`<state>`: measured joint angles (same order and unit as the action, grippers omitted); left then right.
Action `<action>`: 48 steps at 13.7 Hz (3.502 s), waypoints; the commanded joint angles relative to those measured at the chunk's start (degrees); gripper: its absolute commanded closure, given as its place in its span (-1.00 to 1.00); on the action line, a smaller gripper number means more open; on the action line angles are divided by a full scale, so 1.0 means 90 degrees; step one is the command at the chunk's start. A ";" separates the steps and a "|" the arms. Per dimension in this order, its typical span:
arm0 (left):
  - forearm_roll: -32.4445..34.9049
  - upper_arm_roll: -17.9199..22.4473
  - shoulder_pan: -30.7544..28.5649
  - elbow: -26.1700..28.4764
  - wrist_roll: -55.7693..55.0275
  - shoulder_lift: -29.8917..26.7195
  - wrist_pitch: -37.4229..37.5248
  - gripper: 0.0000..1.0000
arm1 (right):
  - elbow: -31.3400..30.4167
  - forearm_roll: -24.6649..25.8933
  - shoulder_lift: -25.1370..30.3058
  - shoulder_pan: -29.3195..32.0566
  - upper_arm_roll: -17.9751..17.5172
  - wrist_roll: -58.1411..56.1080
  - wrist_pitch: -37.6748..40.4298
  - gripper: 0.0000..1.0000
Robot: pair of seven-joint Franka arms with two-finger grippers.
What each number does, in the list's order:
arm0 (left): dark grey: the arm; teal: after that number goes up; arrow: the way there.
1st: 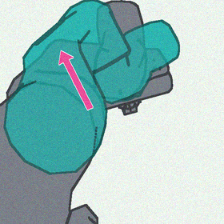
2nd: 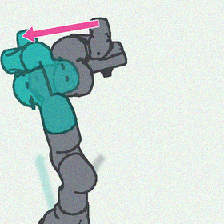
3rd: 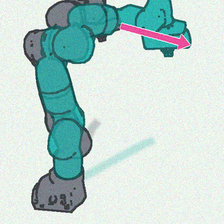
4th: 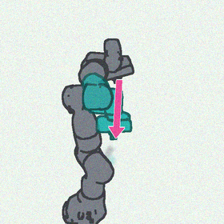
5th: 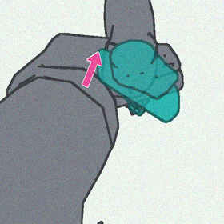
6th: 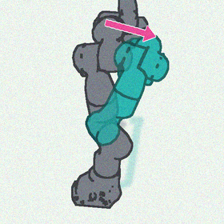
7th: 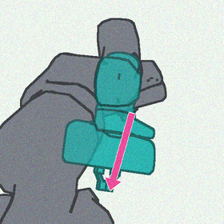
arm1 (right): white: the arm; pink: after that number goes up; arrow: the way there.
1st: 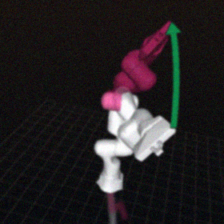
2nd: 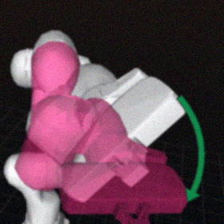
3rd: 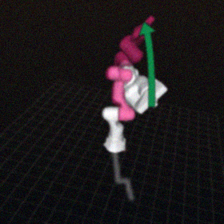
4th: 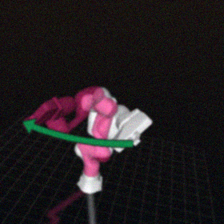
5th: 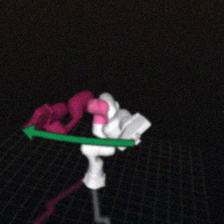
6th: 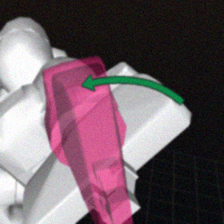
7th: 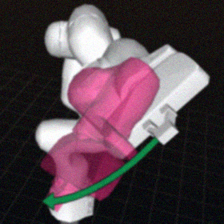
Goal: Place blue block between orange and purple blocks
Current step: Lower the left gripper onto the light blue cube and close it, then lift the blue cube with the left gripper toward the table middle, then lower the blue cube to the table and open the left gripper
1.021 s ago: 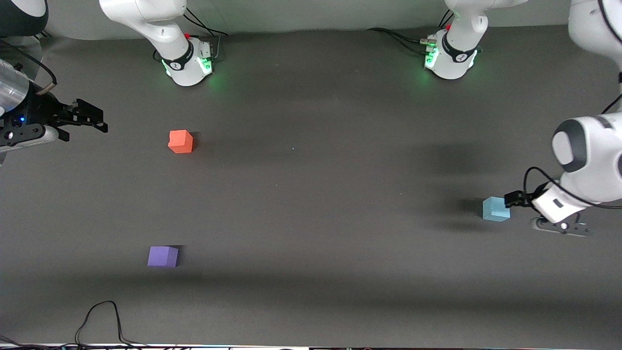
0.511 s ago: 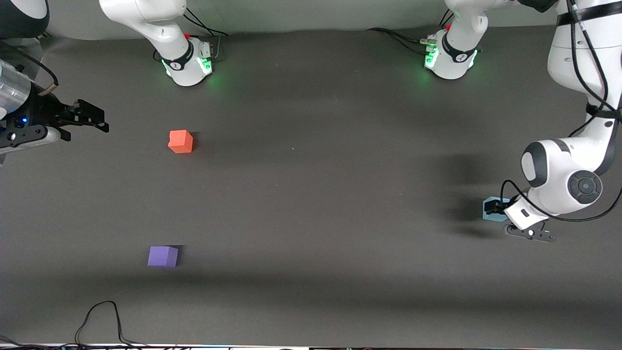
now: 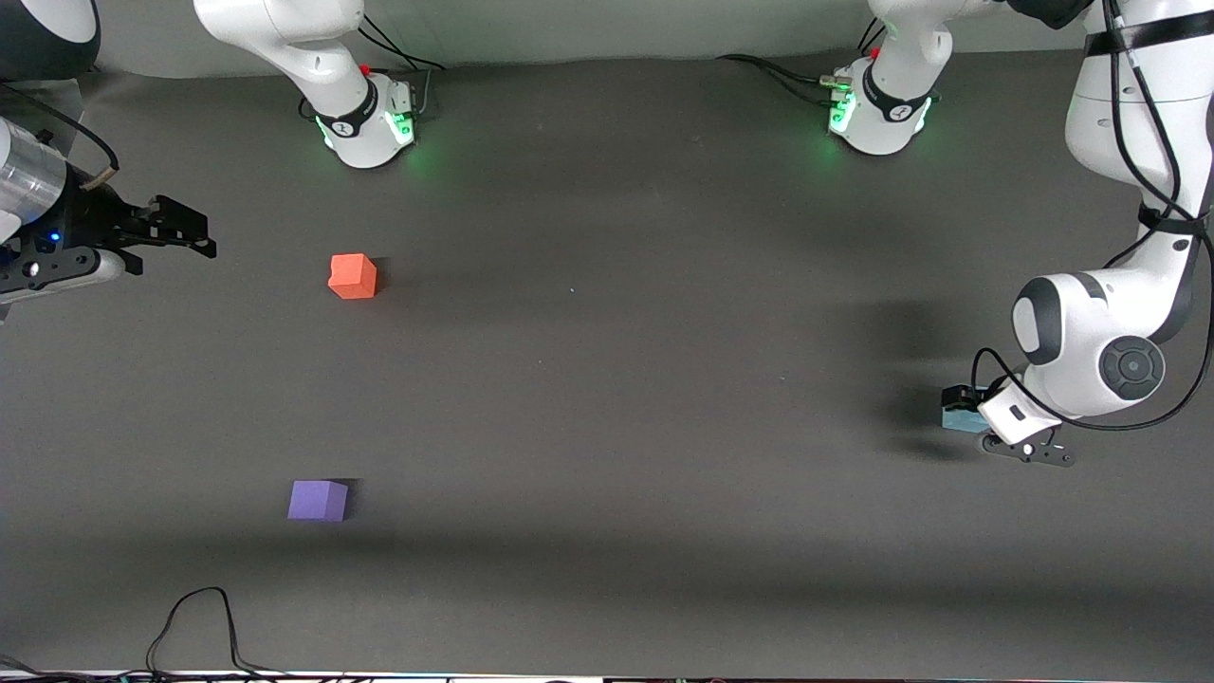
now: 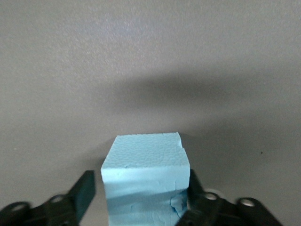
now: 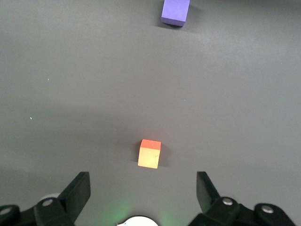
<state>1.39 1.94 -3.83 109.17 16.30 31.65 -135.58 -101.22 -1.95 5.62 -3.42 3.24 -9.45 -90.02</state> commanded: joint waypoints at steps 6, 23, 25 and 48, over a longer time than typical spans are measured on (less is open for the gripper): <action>0.0031 0.0019 -0.0003 -0.0262 -0.0258 -0.0234 0.0480 0.24 | -0.0013 -0.0087 -0.0009 -0.0040 0.0050 -0.0014 -0.0037 -1.00; -0.0047 -0.1034 0.3432 -0.3562 -0.6562 -0.0258 0.3746 0.23 | -0.0003 -0.0086 -0.0087 -0.0079 0.0012 0.0034 -0.0076 -1.00; 0.0031 -0.1173 0.4007 -0.4013 -0.7160 0.0134 0.3726 0.24 | -0.0003 -0.0096 -0.0087 -0.0079 0.0002 0.0025 -0.0076 -1.00; 0.0734 -0.1104 0.5485 -0.4024 -0.8110 0.2294 0.1226 -1.00 | -0.0003 -0.0096 -0.0166 -0.0089 -0.0008 0.0035 -0.0115 -1.00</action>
<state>6.75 -8.26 45.15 74.43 -55.31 51.70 -124.85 -101.26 -1.95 4.03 -3.82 2.99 -9.45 -90.41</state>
